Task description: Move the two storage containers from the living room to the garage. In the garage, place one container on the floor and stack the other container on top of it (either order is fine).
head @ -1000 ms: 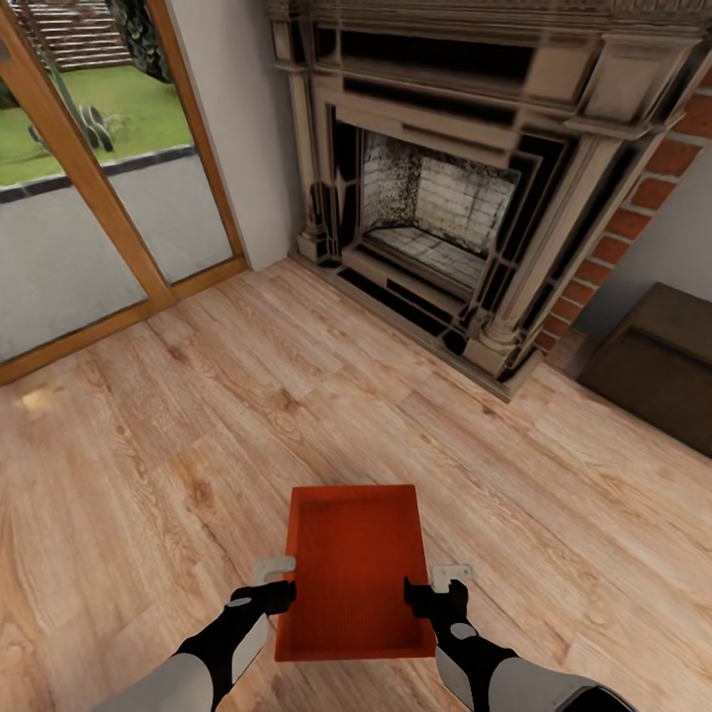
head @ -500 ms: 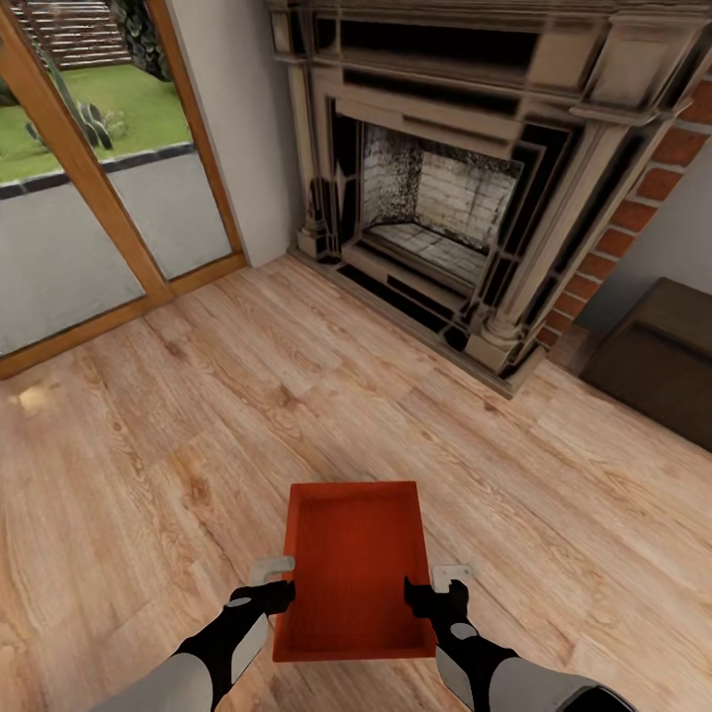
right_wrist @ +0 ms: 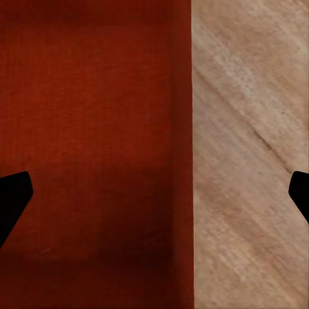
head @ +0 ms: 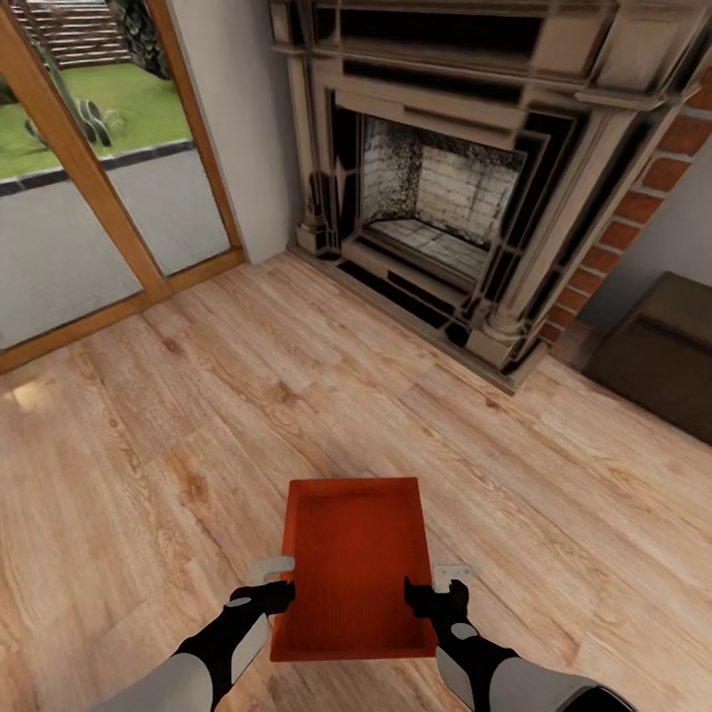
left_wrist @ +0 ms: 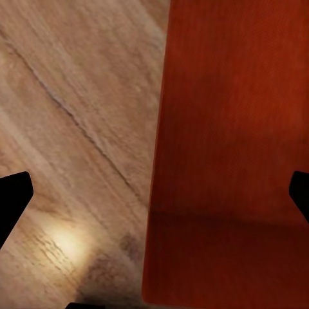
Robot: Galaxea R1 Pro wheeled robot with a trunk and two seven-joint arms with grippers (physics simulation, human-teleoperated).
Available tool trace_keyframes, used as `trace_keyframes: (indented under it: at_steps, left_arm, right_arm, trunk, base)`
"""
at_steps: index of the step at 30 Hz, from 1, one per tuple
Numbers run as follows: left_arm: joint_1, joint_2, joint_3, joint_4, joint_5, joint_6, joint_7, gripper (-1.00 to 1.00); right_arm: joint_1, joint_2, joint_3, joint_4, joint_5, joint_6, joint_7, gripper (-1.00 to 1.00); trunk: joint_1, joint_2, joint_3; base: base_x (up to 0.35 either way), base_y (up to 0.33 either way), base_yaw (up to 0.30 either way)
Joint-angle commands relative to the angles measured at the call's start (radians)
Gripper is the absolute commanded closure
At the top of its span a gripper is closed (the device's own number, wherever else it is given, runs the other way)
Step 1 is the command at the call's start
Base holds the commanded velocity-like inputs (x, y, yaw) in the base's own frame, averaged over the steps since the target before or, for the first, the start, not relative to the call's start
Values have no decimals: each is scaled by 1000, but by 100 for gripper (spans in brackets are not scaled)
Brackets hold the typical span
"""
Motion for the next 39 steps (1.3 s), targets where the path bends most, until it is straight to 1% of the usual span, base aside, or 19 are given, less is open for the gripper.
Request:
trace_keyframes:
  at_steps: [1,3,22,24,26,29,39]
  left_arm:
    - [0,0,0,-2,9,5,3,-100]
    - [0,0,0,-2,9,5,3,-100]
    - [0,4,1,-2,9,4,3,-100]
    - [0,4,0,-2,9,4,3,-100]
    - [0,4,0,-2,9,4,3,-100]
    - [0,4,1,-3,9,4,3,-100]
    - [0,4,1,-3,9,4,3,-100]
  right_arm:
    - [0,0,9,1,-6,-2,-4,-100]
    - [0,0,9,1,-7,-2,-3,-100]
    - [0,-2,11,1,-4,-3,-3,-100]
    - [0,-7,12,1,-3,-2,-3,-100]
    - [0,-18,12,1,-2,-2,-3,-100]
    - [0,-24,13,0,-1,-2,-3,-100]
    - [0,-30,13,-1,-1,-2,-3,-100]
  trunk:
    - [4,-7,-4]
    - [12,-21,-10]
    - [12,-21,-10]
    - [12,-21,-10]
    - [12,-21,-10]
    - [12,-21,-10]
    - [12,-21,-10]
  base:
    - [0,0,0]
    - [0,0,0]
    - [0,0,0]
    - [0,0,0]
    - [0,0,0]
    - [0,0,0]
    - [0,0,0]
